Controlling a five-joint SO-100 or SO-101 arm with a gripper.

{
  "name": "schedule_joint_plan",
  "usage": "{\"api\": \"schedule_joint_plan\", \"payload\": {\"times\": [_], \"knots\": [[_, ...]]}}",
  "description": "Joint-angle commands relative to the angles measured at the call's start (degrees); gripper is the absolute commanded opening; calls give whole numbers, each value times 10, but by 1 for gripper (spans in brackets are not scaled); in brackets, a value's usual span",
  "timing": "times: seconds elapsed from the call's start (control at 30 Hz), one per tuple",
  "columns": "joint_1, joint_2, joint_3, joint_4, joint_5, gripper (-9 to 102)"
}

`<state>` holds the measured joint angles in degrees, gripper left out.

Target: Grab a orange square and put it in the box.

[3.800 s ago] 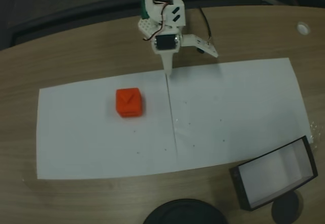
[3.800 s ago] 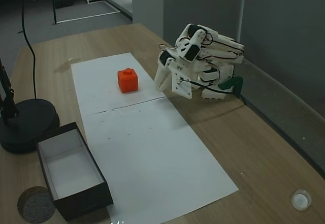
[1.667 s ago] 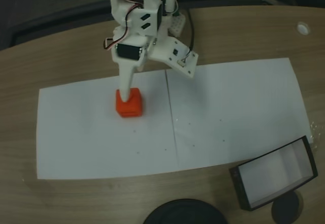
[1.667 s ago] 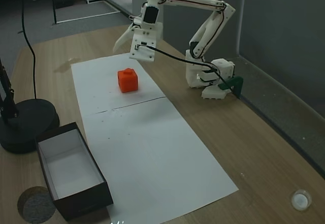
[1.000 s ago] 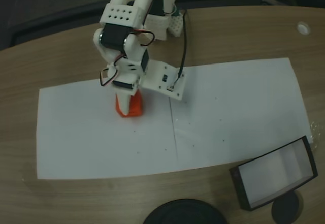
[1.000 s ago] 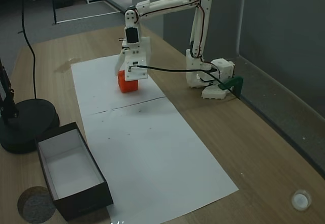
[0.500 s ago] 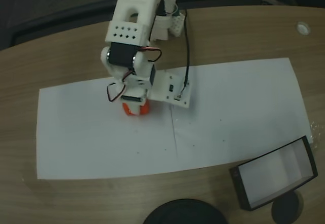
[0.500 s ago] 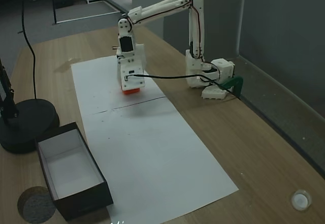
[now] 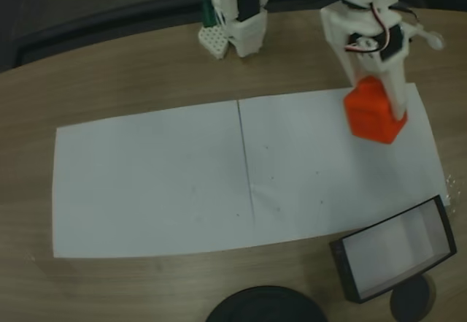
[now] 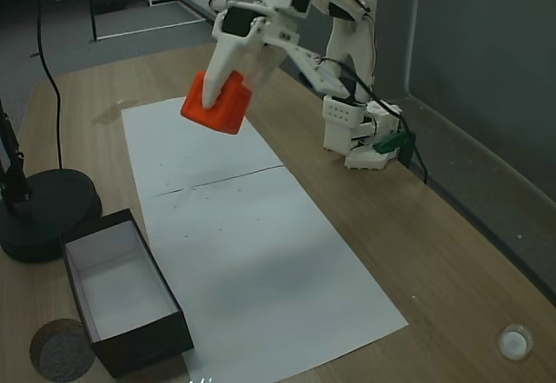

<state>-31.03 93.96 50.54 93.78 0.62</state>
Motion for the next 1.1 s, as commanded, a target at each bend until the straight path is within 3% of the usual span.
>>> {"api": "schedule_joint_plan", "payload": {"times": [0.0, 0.33, 0.57, 1.07], "knots": [[-44, -37, -141, -29, -25, 11], [18, -289, -338, -124, -34, 11], [69, -419, -417, -135, -62, 11], [85, -479, -454, -135, -61, 12]]}}
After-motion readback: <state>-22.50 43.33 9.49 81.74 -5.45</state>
